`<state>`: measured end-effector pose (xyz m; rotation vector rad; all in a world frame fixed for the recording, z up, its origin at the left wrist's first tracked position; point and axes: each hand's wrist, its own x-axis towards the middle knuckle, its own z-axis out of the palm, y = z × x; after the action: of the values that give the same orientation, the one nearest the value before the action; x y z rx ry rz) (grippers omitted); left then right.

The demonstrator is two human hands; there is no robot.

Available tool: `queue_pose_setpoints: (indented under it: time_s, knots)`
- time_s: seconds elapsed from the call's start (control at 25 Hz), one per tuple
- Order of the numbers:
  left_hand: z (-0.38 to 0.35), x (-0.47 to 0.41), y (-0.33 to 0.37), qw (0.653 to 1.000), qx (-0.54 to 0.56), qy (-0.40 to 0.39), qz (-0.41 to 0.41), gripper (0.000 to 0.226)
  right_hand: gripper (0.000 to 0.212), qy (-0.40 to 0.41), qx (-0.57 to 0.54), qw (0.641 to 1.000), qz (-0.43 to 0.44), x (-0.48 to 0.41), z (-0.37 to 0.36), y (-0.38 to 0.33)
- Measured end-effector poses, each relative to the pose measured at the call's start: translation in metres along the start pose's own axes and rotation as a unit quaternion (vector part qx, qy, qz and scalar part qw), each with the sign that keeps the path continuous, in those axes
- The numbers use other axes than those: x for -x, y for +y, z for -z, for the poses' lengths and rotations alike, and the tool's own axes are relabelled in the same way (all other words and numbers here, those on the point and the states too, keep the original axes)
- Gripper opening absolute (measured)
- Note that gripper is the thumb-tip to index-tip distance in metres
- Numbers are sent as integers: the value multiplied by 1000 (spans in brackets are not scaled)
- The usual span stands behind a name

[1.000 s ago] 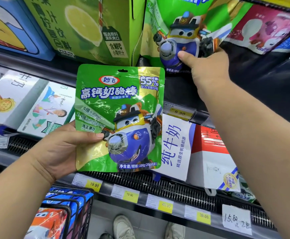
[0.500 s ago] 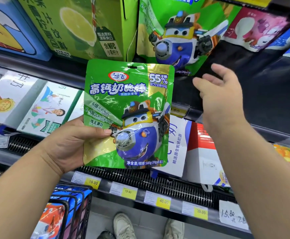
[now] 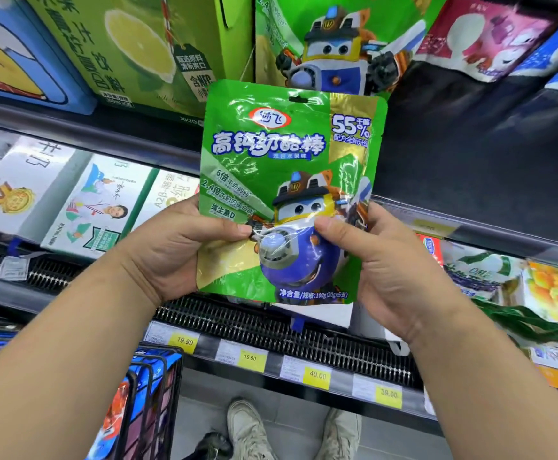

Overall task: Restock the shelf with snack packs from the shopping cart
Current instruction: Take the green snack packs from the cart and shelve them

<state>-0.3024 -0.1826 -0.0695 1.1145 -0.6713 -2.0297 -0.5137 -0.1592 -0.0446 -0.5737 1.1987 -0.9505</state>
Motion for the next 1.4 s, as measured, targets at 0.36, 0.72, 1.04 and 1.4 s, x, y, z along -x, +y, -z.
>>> queue_pose_setpoints:
  time_s: [0.36, 0.72, 1.04, 1.4]
  knots:
    - [-30, -15, 19, 993, -63, 24, -94, 43, 63, 26, -22, 992, 118, -16, 13, -24]
    - [-60, -36, 29, 919, -265, 155, -248, 109, 65, 32, 4, 975, 221, -53, 14, -52]
    - [-54, -64, 28, 868, -349, 217, -279, 125, 53, 22, 57, 959, 276, -72, 11, -59]
    - [-56, -56, 10, 705, -519, 342, -342, 109, 72, 125, 310, 890, 309, -60, 26, -46]
